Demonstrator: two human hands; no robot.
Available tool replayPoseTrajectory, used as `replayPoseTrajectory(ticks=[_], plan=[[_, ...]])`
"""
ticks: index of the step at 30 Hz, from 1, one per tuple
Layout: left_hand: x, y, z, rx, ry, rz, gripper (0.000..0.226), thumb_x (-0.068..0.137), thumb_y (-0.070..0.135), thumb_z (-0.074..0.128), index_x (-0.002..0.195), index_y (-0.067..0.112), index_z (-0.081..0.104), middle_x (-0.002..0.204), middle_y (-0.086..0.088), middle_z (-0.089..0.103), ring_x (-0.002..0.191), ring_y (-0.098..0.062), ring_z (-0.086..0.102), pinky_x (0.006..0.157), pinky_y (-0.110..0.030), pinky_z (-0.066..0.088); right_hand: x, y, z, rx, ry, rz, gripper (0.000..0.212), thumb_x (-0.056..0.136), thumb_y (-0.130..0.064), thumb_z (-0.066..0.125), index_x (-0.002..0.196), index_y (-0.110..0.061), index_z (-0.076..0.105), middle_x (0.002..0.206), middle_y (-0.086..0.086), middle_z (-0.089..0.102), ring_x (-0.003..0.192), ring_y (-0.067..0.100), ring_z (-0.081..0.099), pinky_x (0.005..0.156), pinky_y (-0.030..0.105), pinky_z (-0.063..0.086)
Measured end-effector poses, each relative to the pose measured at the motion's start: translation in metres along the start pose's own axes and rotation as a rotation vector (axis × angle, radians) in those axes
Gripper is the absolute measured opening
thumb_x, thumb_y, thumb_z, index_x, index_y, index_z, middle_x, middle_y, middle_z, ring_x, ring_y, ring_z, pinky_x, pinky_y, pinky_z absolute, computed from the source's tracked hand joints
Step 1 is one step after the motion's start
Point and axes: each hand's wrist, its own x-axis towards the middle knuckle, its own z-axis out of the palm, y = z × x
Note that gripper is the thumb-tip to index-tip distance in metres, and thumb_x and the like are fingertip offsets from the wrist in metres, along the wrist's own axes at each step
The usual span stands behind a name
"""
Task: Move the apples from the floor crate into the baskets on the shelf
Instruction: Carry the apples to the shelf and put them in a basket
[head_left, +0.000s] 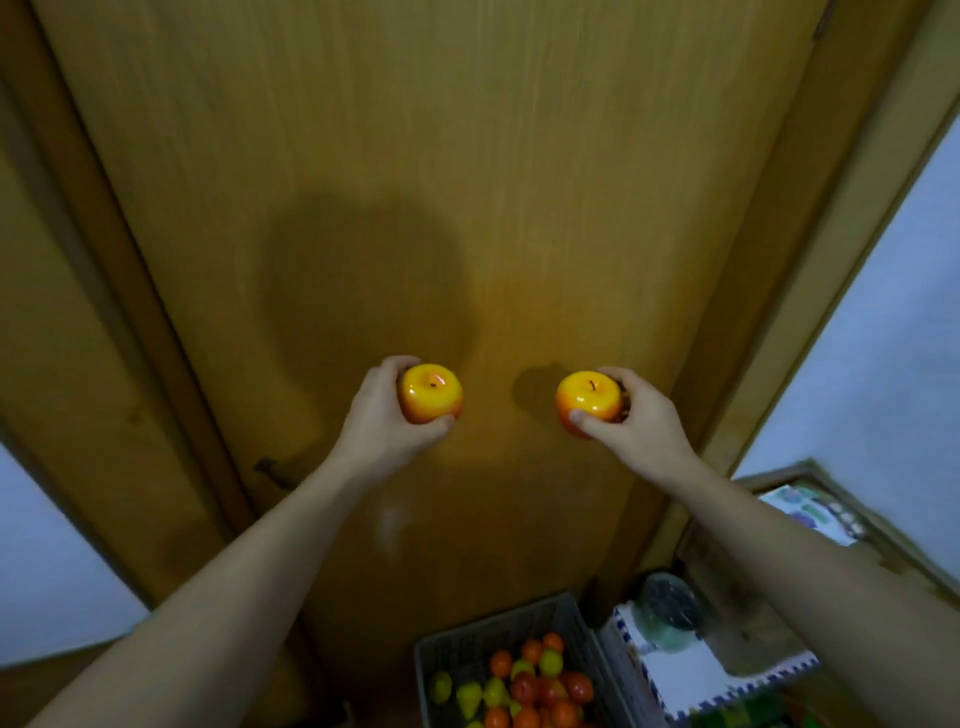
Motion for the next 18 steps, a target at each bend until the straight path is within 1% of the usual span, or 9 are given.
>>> replayPoseTrajectory(ticks=[3, 6, 8, 10, 12, 14, 16, 18], plan=[[0.017, 0.026, -0.013, 0.037, 0.000, 0.031, 0.092, 0.062, 0.053, 0.081, 0.140, 0.024, 0.043, 0.131, -0.001, 0.051, 0.115, -0.020, 0.055, 0.097, -0.043, 0.052, 0.007, -0.015, -0.025, 0.009, 0.056, -0.014, 0.072, 0.076, -0.051, 0.081, 0.136, -0.025, 0.053, 0.125, 0.000, 0.061, 0.108, 0.019, 0.060, 0.093, 0.035, 0.051], [0.035, 0.046, -0.011, 0.062, -0.005, 0.051, 0.088, 0.069, 0.042, 0.088, 0.141, 0.021, 0.044, 0.132, -0.004, 0.051, 0.117, -0.022, 0.054, 0.098, -0.041, 0.050, 0.012, -0.016, -0.043, 0.008, 0.059, -0.018, 0.068, 0.075, -0.052, 0.082, 0.132, -0.026, 0.054, 0.122, -0.002, 0.061, 0.107, 0.019, 0.060, 0.091, 0.034, 0.051], [0.042, 0.055, -0.004, 0.075, -0.010, 0.058, 0.085, 0.070, 0.037, 0.089, 0.141, 0.020, 0.045, 0.133, -0.006, 0.051, 0.118, -0.023, 0.054, 0.100, -0.042, 0.049, 0.015, -0.012, -0.051, -0.006, 0.037, -0.013, 0.069, 0.074, -0.052, 0.082, 0.131, -0.026, 0.054, 0.121, -0.002, 0.061, 0.107, 0.019, 0.060, 0.092, 0.036, 0.051], [0.049, 0.061, 0.002, 0.076, -0.022, 0.052, 0.085, 0.069, 0.038, 0.089, 0.140, 0.021, 0.046, 0.133, -0.006, 0.052, 0.118, -0.024, 0.055, 0.100, -0.044, 0.049, 0.019, -0.006, -0.059, -0.014, 0.024, 0.000, 0.070, 0.073, -0.053, 0.082, 0.132, -0.026, 0.054, 0.122, -0.002, 0.061, 0.108, 0.020, 0.060, 0.093, 0.039, 0.052], [0.054, 0.066, 0.008, 0.077, -0.037, 0.052, 0.088, 0.067, 0.044, 0.088, 0.141, 0.023, 0.045, 0.134, -0.006, 0.051, 0.117, -0.025, 0.055, 0.100, -0.046, 0.050, 0.023, -0.002, -0.066, -0.007, 0.025, 0.007, 0.071, 0.074, -0.052, 0.083, 0.133, -0.026, 0.053, 0.122, -0.001, 0.061, 0.107, 0.019, 0.059, 0.090, 0.033, 0.052], [0.061, 0.069, 0.011, 0.097, -0.016, 0.053, 0.088, 0.068, 0.044, 0.089, 0.142, 0.024, 0.045, 0.134, -0.006, 0.051, 0.117, -0.025, 0.055, 0.098, -0.045, 0.051, 0.029, -0.001, -0.074, -0.018, 0.038, -0.003, 0.071, 0.073, -0.051, 0.084, 0.132, -0.024, 0.055, 0.121, -0.002, 0.061, 0.107, 0.018, 0.060, 0.088, 0.032, 0.051], [0.069, 0.074, 0.017, 0.100, 0.000, 0.054, 0.087, 0.069, 0.043, 0.089, 0.141, 0.023, 0.045, 0.133, -0.005, 0.052, 0.117, -0.024, 0.055, 0.097, -0.042, 0.051, 0.032, 0.003, -0.083, -0.023, 0.056, -0.008, 0.073, 0.072, -0.053, 0.084, 0.131, -0.023, 0.056, 0.121, -0.003, 0.062, 0.107, 0.017, 0.060, 0.091, 0.035, 0.052], [0.075, 0.082, 0.025, 0.097, -0.015, 0.074, 0.086, 0.069, 0.043, 0.089, 0.141, 0.023, 0.046, 0.132, -0.005, 0.055, 0.116, -0.024, 0.056, 0.096, -0.042, 0.052, 0.031, 0.005, -0.094, -0.024, 0.088, -0.001, 0.073, 0.071, -0.053, 0.085, 0.131, -0.023, 0.056, 0.121, -0.004, 0.062, 0.106, 0.016, 0.060, 0.090, 0.032, 0.051]])
